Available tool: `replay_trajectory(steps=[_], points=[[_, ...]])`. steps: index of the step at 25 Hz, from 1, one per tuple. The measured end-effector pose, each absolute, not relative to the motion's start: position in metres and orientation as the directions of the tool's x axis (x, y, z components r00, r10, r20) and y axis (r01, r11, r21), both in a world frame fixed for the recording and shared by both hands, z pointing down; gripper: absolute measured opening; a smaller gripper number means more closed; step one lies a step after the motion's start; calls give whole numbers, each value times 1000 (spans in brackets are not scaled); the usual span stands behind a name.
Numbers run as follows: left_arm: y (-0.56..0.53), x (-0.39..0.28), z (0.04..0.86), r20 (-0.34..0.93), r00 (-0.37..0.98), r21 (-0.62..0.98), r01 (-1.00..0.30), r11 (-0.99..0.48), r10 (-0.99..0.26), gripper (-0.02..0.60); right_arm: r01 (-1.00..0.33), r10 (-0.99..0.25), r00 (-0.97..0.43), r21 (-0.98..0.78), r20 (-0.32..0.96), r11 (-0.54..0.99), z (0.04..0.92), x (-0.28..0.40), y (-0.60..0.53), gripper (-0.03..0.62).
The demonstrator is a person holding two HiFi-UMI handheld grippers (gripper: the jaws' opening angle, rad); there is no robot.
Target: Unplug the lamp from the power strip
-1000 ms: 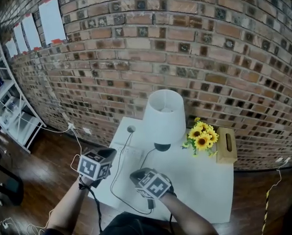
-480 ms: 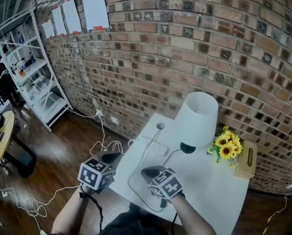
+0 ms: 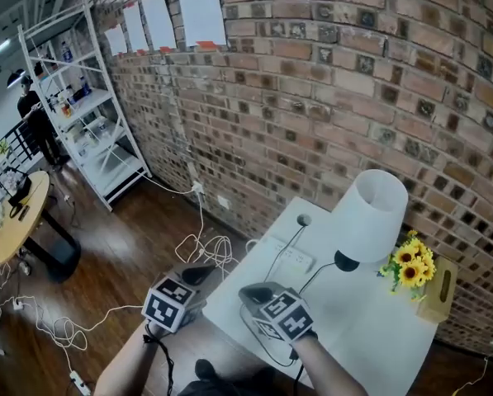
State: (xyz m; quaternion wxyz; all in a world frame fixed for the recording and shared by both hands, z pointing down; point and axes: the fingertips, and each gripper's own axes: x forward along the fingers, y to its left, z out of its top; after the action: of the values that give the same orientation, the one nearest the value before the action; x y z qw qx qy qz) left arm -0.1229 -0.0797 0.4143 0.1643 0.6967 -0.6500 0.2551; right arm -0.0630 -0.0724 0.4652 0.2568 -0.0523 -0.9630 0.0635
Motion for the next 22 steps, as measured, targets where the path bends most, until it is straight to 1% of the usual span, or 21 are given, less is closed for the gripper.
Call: replay_trajectory(steps=[5,13,19,22], points=[[-47,-160,413,559,-33,-90,-996,-21,-828,11,168,212,-853,-134,477,977,454,-107,-39,-10],[19,-222,400,507,-106,-42,-994,98,-856,11,299,322,-815,-125,481,946,449,-178,29,-10],[80,-255,397,483,-108,18,-991,133,-869,9,376,395,-797,-137,458,917,441,-222,88,-9],[119,-284,398,484,-133,28,-986,167,-865,9,407,420,-781,-134,462,904,440,-253,124,-10]])
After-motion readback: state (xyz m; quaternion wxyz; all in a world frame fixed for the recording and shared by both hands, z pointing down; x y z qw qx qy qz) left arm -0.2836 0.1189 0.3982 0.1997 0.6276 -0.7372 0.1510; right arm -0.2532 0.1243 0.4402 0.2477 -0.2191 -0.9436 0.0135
